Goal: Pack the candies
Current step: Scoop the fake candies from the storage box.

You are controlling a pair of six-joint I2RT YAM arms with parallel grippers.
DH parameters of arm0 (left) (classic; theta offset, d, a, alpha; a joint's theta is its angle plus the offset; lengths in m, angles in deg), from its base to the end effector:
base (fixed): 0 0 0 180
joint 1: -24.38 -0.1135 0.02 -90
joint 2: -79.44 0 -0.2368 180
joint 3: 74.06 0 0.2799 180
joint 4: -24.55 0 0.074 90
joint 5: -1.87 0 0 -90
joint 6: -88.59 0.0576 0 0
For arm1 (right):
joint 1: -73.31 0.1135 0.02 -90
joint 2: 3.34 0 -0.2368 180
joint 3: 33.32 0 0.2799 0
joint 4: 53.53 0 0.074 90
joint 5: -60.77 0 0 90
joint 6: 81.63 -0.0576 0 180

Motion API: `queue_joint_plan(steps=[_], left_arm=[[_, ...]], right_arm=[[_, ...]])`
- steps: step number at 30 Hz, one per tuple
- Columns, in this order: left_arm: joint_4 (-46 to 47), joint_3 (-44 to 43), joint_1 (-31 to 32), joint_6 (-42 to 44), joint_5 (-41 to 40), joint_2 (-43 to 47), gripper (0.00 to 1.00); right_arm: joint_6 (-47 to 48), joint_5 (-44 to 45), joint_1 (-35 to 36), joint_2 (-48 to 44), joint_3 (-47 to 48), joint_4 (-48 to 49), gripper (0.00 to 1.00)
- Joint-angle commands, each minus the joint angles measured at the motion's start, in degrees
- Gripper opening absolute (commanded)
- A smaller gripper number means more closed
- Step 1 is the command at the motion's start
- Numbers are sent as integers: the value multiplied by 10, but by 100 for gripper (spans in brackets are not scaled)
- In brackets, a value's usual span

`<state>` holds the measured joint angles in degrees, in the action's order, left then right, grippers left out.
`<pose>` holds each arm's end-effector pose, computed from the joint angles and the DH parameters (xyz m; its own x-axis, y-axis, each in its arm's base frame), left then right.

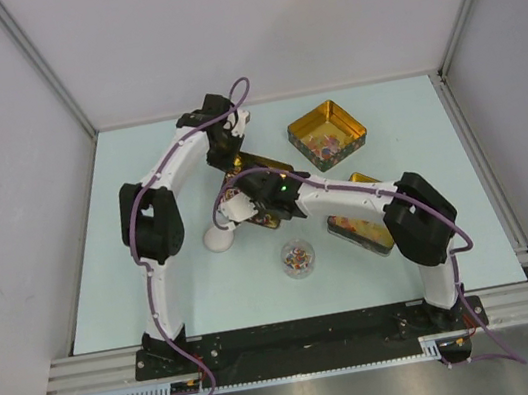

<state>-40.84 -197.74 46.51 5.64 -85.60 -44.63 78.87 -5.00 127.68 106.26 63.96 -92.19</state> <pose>0.4497 -0.1856 0.1878 -0.7902 0.4537 -0.4121 0.4938 0.8695 0.0104 0.2828 0.3541 0.1786 0.4057 -0.9095 0.0904 -0.6238 -0.3478 -0.6999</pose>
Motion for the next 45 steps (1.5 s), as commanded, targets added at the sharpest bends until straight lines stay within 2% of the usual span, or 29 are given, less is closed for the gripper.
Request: queue_joint_plan(steps=[1, 15, 22, 27, 32, 45], left_arm=[[10, -8, 8, -13, 29, 57, 0], [11, -2, 10, -13, 21, 54, 0], [10, -2, 11, -13, 19, 50, 0], [9, -2, 11, -13, 14, 45, 0], [8, -3, 11, -12, 14, 41, 0], [6, -2, 12, -12, 11, 34, 1]], right_arm=[[-58, -80, -12, 16, 6, -35, 0], [-122, -82, -9, 42, -16, 36, 0], [-141, -4, 3, 60, -38, 134, 0], [-151, -15, 6, 53, -41, 126, 0], [-137, 38, 15, 60, -62, 185, 0], [-260, -96, -27, 25, -62, 131, 0]])
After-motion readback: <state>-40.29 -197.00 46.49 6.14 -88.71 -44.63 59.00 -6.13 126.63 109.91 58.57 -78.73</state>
